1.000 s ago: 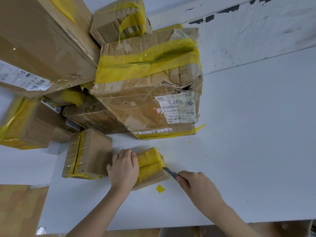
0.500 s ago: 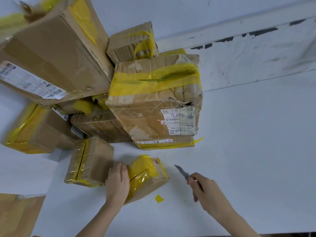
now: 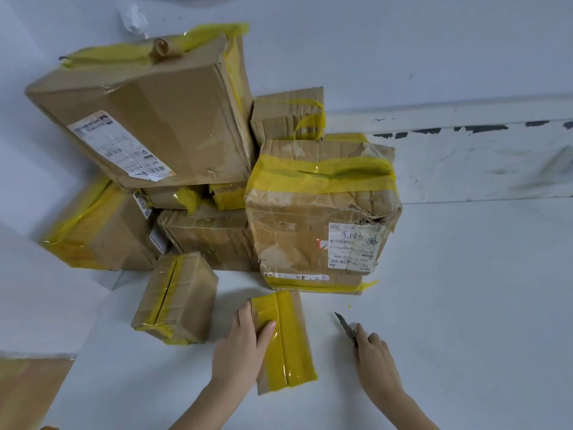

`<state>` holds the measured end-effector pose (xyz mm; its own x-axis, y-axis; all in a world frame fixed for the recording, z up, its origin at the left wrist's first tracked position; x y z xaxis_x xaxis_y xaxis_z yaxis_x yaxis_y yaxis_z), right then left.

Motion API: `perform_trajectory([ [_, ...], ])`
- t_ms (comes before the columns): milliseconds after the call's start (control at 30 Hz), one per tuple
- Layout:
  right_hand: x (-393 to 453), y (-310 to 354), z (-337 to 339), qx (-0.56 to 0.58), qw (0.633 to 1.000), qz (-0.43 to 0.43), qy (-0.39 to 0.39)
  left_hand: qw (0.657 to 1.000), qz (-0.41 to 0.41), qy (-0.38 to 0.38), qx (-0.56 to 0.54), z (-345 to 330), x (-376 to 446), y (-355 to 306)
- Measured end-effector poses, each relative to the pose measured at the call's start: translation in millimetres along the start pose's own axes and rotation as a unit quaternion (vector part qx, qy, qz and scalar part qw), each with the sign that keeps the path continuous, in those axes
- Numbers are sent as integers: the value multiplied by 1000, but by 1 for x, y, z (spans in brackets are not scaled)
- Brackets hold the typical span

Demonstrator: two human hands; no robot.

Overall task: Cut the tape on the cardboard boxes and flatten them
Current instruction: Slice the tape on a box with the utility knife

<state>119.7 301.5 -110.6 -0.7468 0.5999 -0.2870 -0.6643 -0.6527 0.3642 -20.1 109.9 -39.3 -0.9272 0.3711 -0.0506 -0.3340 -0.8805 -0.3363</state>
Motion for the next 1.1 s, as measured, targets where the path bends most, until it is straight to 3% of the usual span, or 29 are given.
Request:
perform_trajectory([
  [167, 19, 9, -6, -130, 991, 22, -29, 992, 73, 41, -95, -14, -1, 9],
  [500, 27, 11, 2, -83, 995, 22, -44, 970, 116, 58, -207, -13, 11, 13],
  [567, 24, 24, 14, -46, 997, 37, -59, 974, 101, 46, -199, -9, 13, 9],
  [700, 1, 89, 38, 153, 976, 145, -51, 995, 44, 3, -94, 4, 14, -4],
  [800, -17, 124, 25, 42, 977, 211, 15, 999, 31, 17, -24, 4, 11, -14],
  [900, -22, 132, 22, -48, 977, 202, 41, 997, 55, 50, -26, -2, 10, -15],
  [1100, -26, 129, 24, -76, 975, 199, 61, 997, 30, 72, -27, -5, 14, -22],
])
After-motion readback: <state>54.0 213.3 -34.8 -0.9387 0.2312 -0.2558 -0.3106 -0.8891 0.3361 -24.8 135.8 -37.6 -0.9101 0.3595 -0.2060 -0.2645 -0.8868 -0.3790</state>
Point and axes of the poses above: each hand's wrist, its own x-axis towards the middle knuckle, its own z-axis out of the back of the hand, y = z × x, the point moved 9 cm from there along x, towards the middle knuckle, and after that the axes turned 7 degrees about -y, right-handed, at the moved point
